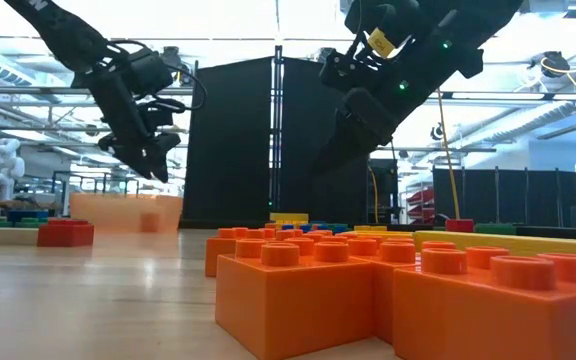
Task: Sort blocks by size
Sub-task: Put the blue 8 stud game piece into the blue bin
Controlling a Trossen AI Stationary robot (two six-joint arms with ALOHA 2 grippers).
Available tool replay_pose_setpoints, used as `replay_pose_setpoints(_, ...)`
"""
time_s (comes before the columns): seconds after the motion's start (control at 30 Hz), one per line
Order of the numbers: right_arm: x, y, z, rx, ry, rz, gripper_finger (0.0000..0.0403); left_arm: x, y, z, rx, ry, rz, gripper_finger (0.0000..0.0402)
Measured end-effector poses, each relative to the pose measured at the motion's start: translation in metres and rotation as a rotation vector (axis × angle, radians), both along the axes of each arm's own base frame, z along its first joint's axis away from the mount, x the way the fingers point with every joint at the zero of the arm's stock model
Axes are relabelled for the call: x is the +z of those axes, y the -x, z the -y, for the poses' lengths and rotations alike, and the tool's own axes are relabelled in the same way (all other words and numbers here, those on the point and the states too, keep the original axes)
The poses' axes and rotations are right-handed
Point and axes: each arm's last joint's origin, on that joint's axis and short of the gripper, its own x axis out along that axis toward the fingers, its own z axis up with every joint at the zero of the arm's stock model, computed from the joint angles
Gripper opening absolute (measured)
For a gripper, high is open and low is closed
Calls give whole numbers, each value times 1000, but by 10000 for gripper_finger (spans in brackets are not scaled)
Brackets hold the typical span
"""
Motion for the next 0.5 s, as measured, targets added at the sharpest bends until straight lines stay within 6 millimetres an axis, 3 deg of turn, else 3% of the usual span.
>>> replay_pose_setpoints(0.37, 1, -1, 0, -22, -23, 22, 242, 5, -15, 7, -179, -56, 30, 254)
replay_pose_setpoints(0.5, 19, -4, -1, -34, -35, 76, 242, 9, -27, 14, -259, -76, 85, 254)
